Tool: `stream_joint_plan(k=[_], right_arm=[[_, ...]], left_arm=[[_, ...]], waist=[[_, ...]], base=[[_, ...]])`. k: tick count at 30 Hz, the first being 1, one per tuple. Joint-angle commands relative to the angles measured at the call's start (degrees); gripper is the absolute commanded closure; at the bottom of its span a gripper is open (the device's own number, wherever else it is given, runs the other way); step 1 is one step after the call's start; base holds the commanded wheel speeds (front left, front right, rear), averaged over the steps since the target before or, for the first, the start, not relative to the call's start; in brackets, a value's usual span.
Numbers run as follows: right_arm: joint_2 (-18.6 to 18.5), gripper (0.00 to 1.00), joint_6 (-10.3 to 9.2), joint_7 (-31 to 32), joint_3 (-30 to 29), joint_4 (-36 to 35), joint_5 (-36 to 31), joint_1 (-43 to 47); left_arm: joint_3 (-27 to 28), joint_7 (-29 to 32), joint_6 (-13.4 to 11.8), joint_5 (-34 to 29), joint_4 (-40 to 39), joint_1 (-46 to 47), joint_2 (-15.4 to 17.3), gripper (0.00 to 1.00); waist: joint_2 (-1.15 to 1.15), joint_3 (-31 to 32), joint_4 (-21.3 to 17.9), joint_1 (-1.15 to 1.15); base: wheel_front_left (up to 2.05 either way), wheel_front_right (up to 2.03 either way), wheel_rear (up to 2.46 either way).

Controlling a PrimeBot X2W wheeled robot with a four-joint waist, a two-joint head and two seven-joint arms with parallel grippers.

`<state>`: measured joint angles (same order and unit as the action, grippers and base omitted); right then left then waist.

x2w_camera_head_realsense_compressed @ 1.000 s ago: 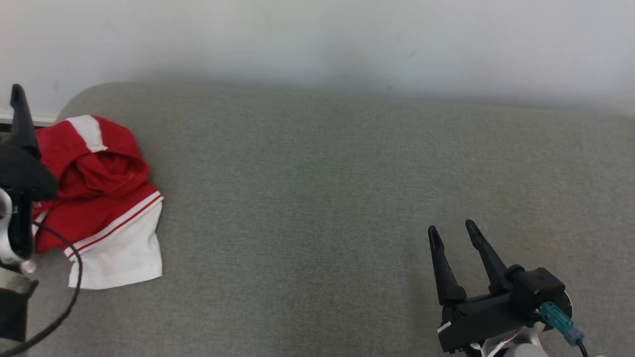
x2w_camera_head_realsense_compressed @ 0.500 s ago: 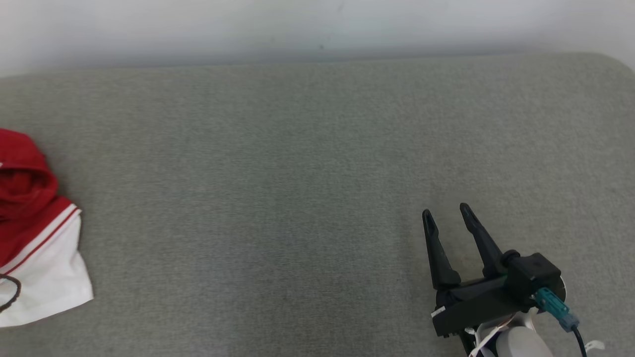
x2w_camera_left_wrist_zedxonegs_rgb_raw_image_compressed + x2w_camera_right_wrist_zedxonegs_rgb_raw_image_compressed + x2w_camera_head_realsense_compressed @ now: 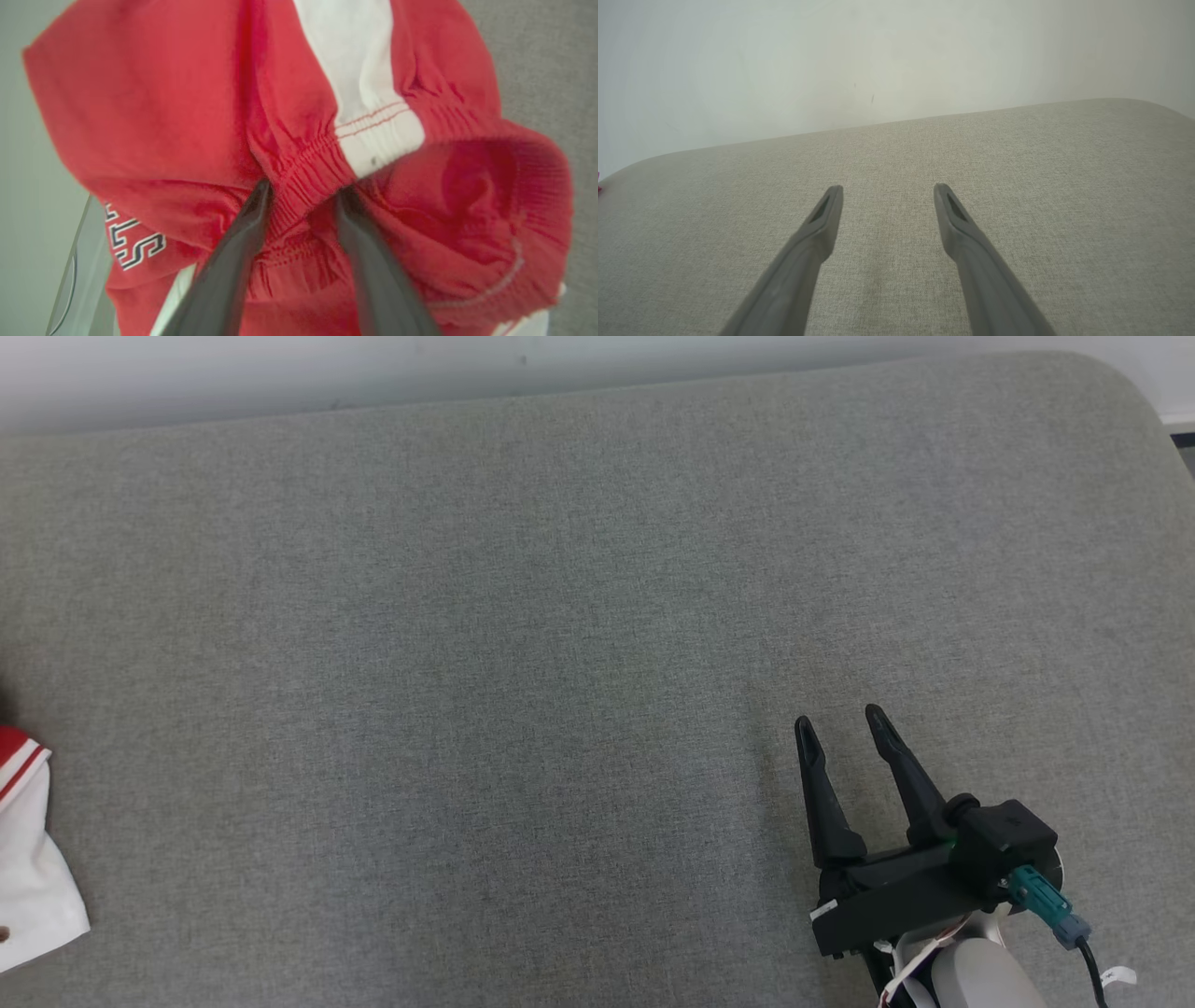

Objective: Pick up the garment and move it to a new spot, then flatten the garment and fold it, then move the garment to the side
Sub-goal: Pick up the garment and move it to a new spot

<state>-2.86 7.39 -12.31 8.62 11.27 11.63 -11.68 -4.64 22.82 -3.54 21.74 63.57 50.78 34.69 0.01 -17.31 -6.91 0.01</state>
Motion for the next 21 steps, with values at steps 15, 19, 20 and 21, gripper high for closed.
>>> stream_joint_plan(k=[15,19,20,21], right_arm=[[-0.1,0.00,0.20,-0.3,-1.0,0.6,0.8,2.3],[-0.1,0.00,0.19,-0.4,-1.5,0.9,1.2,2.6],[-0.1,0.00,0.20,-0.4,-1.5,0.9,1.1,2.7],[-0.1,0.00,0.19,-0.4,-1.6,1.1,1.1,2.9]], left_arm=[[-2.9,-16.9,4.9,-1.6,-6.7,6.4,-1.4,1.00],[-4.6,-21.3,6.5,-2.8,-10.7,9.0,-2.3,1.00],[-5.1,-21.8,6.9,-3.0,-11.7,9.6,-2.8,1.00],[-5.4,-22.3,7.2,-2.6,-13.1,10.2,-3.7,1.00]], waist=[[-0.01,4.6,4.9,-0.01],[-0.01,6.2,6.3,-0.01],[-0.01,6.6,6.5,-0.01],[-0.01,7.1,6.7,-0.01]], base=[[0.00,0.00,0.00],[0.00,0.00,0.00],[0.00,0.00,0.00],[0.00,0.00,0.00]])
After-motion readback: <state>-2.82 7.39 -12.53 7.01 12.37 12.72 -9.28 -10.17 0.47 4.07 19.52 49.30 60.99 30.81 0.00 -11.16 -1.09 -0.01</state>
